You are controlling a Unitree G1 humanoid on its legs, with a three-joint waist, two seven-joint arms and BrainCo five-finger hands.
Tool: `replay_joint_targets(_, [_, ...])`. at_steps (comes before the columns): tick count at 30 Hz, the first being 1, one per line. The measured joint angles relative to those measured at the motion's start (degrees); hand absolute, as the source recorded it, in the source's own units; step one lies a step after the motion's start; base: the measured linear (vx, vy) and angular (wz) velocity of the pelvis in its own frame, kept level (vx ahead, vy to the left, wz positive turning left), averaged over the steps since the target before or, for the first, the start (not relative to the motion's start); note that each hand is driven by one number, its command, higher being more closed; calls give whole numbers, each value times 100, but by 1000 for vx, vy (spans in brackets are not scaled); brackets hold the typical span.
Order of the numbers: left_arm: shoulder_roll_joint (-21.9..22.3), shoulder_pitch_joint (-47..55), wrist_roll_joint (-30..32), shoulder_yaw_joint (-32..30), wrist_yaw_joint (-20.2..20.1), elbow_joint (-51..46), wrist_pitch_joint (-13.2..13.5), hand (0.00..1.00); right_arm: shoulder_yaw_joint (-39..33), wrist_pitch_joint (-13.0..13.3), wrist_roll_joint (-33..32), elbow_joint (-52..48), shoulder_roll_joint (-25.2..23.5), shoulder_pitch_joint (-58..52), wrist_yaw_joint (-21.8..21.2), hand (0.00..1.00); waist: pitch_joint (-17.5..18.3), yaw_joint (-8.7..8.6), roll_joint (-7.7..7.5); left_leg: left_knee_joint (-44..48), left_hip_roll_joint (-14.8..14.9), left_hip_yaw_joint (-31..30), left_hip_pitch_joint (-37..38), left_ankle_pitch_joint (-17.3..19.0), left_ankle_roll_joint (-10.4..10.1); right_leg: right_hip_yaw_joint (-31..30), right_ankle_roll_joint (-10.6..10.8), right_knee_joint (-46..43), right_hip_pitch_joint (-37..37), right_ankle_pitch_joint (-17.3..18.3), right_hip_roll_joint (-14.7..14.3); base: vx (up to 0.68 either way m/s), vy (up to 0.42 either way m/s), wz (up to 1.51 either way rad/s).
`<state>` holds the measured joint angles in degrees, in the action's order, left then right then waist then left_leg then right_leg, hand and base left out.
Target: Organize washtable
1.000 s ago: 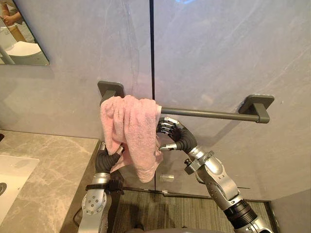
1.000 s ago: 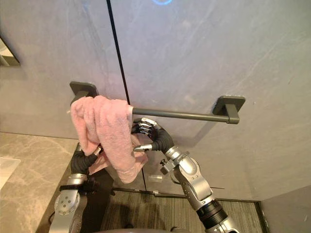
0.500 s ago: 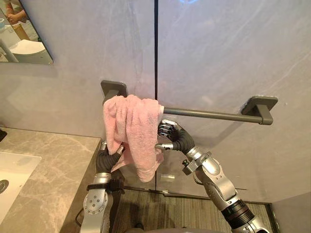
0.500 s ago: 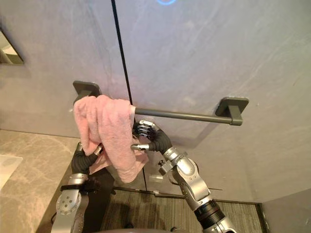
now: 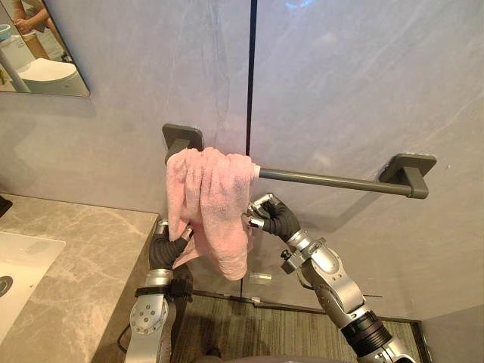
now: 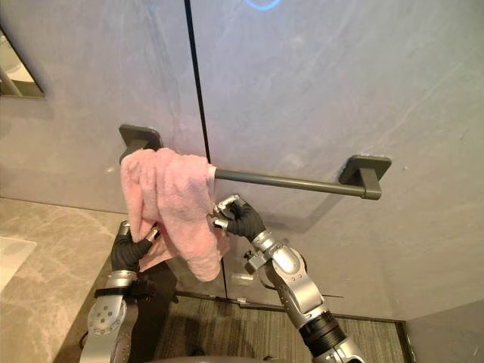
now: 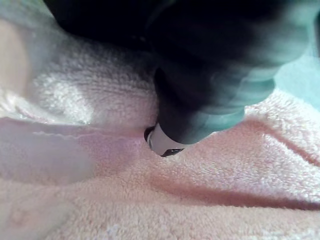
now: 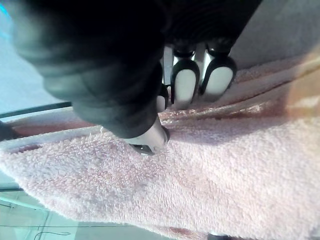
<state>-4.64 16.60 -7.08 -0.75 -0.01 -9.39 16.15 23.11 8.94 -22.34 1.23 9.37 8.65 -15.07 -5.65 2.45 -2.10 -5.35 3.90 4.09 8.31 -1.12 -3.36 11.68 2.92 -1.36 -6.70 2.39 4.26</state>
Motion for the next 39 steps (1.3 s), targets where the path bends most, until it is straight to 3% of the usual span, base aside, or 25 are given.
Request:
replay_joint_targets(6, [0, 0, -1, -11, 1, 0, 0, 100, -7, -2, 35, 34, -1, 0, 4, 100, 0, -1, 0, -1, 0, -4, -2, -1, -1, 4, 0, 0, 0, 0, 0, 0, 0, 0])
replay_joint_targets(7, [0, 0, -1, -17, 1, 0, 0, 100, -7, -2, 37, 34, -1, 0, 3, 0, 0, -2, 1, -1, 1, -4, -2, -1, -1, 4, 0, 1, 0, 0, 0, 0, 0, 0])
replay_joint_targets(20, [8, 0, -6, -215, 2, 0, 0, 100, -99, -1, 275, -57, 5, -30, 0, 0, -2, -5, 4, -1, 1, -2, -4, 0, -1, 1, 0, 2, 0, 0, 0, 0, 0, 0])
replay_joint_targets(30, [11, 23, 1, -421, -4, 0, 3, 100, -874, 8, 400, -739, 252, -710, -175, 0, -10, -25, 16, -2, 1, -3, -45, 2, 0, 0, 3, 0, -2, 2, 2, 0, 0, 0])
replay_joint_targets(39, [10, 25, 3, -465, -11, 0, 3, 100, -1153, 24, 446, -947, 352, -867, -256, 0, -34, -29, 29, -2, 4, 0, -44, 3, -1, -5, 4, -2, 1, 2, 0, 0, 0, 0])
